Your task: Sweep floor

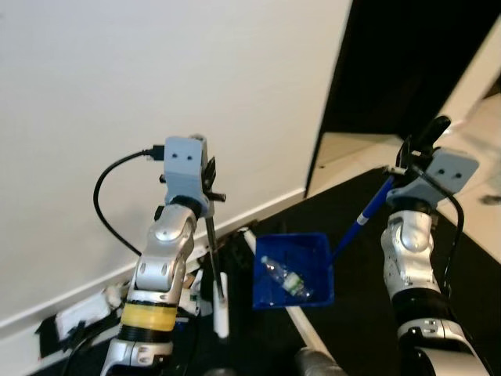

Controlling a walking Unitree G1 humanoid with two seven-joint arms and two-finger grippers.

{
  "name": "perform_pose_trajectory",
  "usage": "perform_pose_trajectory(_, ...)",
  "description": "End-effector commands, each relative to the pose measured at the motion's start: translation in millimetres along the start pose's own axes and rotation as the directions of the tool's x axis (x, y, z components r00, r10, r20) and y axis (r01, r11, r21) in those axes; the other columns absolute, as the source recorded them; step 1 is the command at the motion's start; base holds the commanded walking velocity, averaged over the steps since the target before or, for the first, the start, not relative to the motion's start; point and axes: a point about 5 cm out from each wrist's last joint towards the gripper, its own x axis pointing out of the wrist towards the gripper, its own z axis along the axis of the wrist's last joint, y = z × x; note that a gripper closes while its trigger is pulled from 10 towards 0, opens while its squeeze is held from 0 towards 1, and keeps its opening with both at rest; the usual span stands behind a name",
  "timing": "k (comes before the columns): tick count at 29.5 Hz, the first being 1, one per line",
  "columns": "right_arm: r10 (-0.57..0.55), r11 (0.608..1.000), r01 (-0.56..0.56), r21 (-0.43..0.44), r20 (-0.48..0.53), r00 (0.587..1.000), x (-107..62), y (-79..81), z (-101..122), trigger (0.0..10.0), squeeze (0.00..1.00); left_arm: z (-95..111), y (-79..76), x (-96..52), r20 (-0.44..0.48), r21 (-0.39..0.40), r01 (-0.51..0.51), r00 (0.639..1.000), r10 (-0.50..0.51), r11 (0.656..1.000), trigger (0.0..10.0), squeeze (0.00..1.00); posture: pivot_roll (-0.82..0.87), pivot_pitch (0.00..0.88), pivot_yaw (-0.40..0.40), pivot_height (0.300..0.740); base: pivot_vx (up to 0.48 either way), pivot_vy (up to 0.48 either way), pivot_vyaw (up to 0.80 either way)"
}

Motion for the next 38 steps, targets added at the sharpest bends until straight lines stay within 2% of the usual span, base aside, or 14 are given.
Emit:
perform_pose_trajectory(1,0.009,1.0,-0.009,0.002,0.018,1.0,0.9,2.6,2.8,10.0,0.0,5.4,-1.1,0.3,0.031,0.002,0.001,1.0,-0.001,1.0,10.0,0.0,0.12,0.035,0.015,0.74,0.0,0.0,-0.8)
perform_pose_trajectory(38,0.014,1.0,-0.014,-0.004,0.017,1.0,-0.1,3.7,1.9,10.0,0.0,4.9,-3.0,0.1,0.033,-0.004,-0.002,0.999,0.002,1.0,10.0,0.0,0.12,0.038,0.011,0.74,0.0,0.0,-0.8)
